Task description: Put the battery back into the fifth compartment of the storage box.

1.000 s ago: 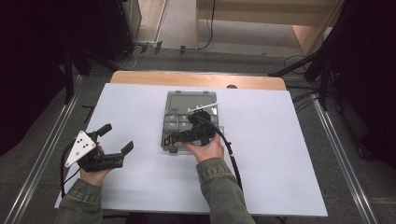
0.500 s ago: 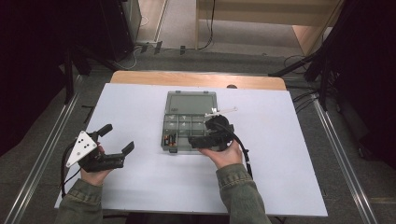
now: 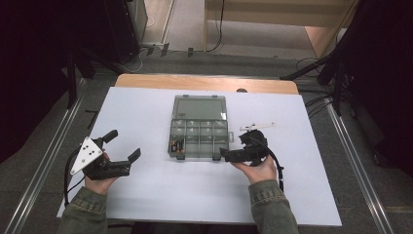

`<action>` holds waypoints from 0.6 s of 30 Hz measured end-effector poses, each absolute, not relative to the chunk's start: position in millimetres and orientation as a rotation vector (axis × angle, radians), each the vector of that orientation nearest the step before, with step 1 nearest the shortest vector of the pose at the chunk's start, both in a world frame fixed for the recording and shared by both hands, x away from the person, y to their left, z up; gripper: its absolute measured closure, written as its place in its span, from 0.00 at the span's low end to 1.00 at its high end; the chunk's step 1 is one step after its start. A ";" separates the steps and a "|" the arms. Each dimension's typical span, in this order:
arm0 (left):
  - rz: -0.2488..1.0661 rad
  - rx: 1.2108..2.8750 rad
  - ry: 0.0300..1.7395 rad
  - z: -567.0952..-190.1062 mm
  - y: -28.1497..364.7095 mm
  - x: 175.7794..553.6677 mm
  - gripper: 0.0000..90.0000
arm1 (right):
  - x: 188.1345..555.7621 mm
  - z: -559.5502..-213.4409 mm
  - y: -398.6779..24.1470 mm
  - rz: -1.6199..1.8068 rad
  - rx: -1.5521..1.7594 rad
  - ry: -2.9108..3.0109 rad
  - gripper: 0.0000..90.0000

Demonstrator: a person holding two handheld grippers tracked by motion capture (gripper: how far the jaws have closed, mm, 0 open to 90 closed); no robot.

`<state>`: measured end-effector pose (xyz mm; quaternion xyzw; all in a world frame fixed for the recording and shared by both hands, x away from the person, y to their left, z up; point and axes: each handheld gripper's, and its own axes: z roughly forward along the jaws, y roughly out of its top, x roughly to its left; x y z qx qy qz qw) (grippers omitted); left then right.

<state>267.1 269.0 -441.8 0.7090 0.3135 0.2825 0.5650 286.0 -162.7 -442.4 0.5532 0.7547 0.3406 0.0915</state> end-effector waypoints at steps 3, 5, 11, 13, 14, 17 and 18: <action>0.665 1.671 0.737 -442.1 268.5 267.1 0.04 | 280.3 -446.4 -175.2 1.000 1.654 2.229 0.00; 0.666 1.674 0.736 -442.2 268.1 267.0 0.04 | 275.3 -449.0 -183.3 1.000 1.650 2.212 0.00; 0.670 1.686 0.737 -442.7 267.6 266.7 0.04 | 260.6 -462.7 -212.7 0.996 1.656 2.165 0.02; 0.670 1.687 0.734 -443.4 266.5 266.5 0.04 | 255.5 -468.0 -222.0 1.008 1.659 2.155 0.02; 0.672 1.693 0.732 -443.5 266.2 266.5 0.04 | 253.2 -470.9 -226.0 1.010 1.652 2.149 0.02; 0.672 1.695 0.736 -444.3 264.6 265.9 0.04 | 246.1 -477.9 -235.9 1.033 1.613 2.134 0.02; 0.672 1.697 0.735 -444.4 264.2 265.7 0.04 | 243.8 -479.3 -238.1 1.037 1.597 2.123 0.02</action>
